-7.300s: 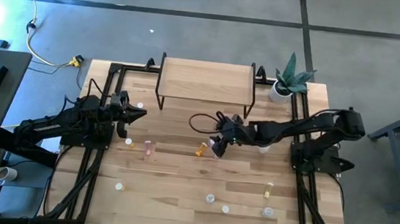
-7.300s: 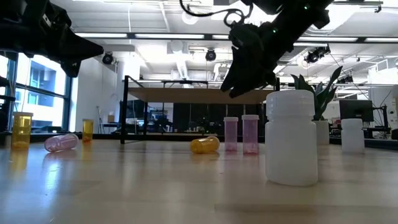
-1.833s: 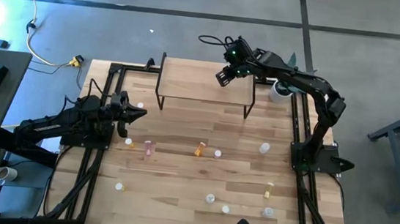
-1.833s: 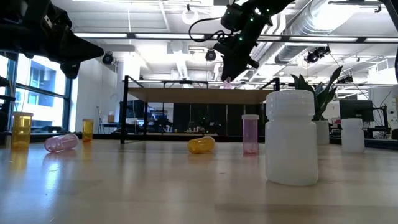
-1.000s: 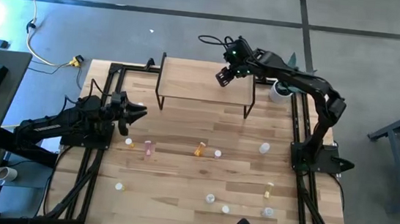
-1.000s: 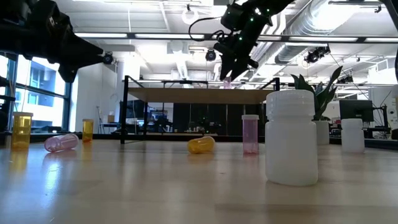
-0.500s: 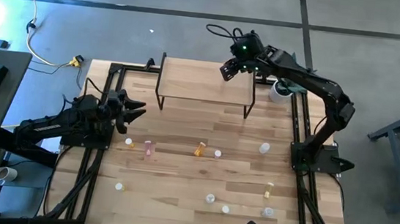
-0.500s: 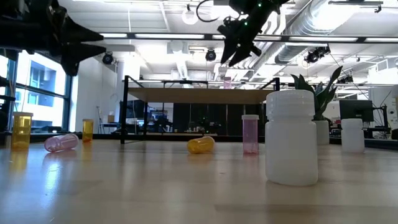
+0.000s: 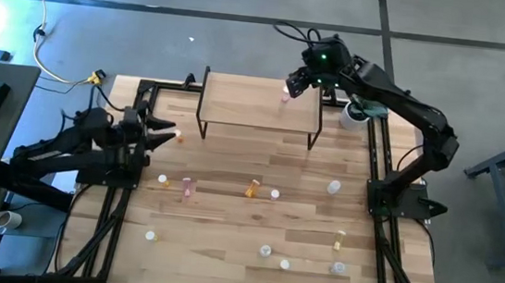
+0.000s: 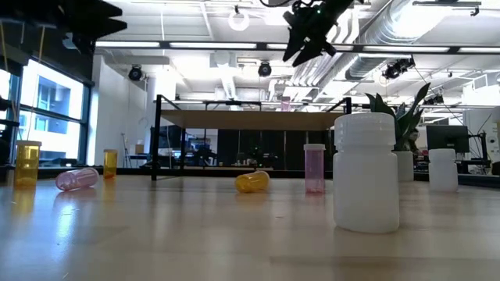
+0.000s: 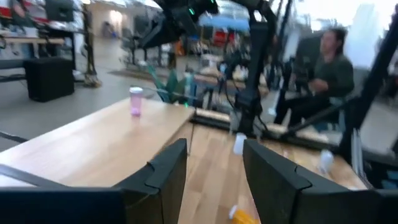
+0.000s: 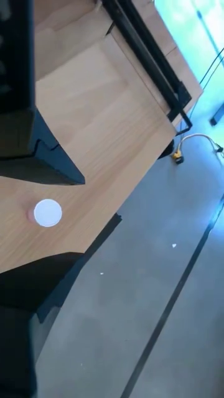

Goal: Pick and place medicine bottles onto shelf by color
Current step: Put the bottom left orange pill bottle on the shelf

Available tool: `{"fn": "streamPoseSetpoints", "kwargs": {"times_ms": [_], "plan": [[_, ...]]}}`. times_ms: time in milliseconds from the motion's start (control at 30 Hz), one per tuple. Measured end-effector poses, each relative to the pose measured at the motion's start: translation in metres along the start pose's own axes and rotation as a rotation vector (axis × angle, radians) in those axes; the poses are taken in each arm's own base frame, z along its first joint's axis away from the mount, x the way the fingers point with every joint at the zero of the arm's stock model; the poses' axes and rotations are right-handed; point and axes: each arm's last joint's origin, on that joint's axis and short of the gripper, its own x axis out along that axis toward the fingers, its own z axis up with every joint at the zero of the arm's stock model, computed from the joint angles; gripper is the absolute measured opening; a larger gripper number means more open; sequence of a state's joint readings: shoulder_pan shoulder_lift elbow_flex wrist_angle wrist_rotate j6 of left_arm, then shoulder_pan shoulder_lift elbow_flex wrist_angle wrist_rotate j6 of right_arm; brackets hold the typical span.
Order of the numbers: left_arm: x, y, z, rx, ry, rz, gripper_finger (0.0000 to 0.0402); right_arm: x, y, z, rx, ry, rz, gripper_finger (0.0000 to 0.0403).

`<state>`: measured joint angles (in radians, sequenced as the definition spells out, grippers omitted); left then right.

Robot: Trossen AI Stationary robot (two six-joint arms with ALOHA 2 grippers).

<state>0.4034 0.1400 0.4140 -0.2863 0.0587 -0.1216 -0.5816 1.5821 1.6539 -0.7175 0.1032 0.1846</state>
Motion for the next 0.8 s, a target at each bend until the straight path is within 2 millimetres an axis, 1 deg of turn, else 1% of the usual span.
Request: {"fn": "streamPoseSetpoints", "kwargs": {"times_ms": [233, 300, 400, 500, 633, 800], "plan": [[0.009, -0.005, 0.024, -0.018, 0.128, -0.086, 0.0143, -0.003, 0.002, 0.000, -0.005, 0.001, 0.008, 0.0179], [0.012, -0.007, 0.029, -0.029, 0.141, -0.132, 0.0141, -0.003, 0.002, 0.000, -0.006, 0.001, 0.009, 0.0179], [0.017, -0.009, 0.034, -0.101, 0.138, -0.176, 0.0140, -0.003, 0.002, -0.001, -0.006, 0.003, 0.009, 0.0179], [0.018, -0.009, 0.035, -0.189, 0.136, -0.172, 0.0142, -0.003, 0.002, -0.001, -0.019, 0.009, 0.010, 0.0179], [0.021, -0.009, 0.034, -0.224, 0.156, -0.165, 0.0142, -0.003, 0.002, -0.001, -0.059, 0.009, 0.010, 0.0179], [0.027, -0.008, 0.032, -0.313, 0.190, -0.149, 0.0139, -0.003, 0.002, -0.003, -0.095, 0.025, 0.008, 0.0179]]}}
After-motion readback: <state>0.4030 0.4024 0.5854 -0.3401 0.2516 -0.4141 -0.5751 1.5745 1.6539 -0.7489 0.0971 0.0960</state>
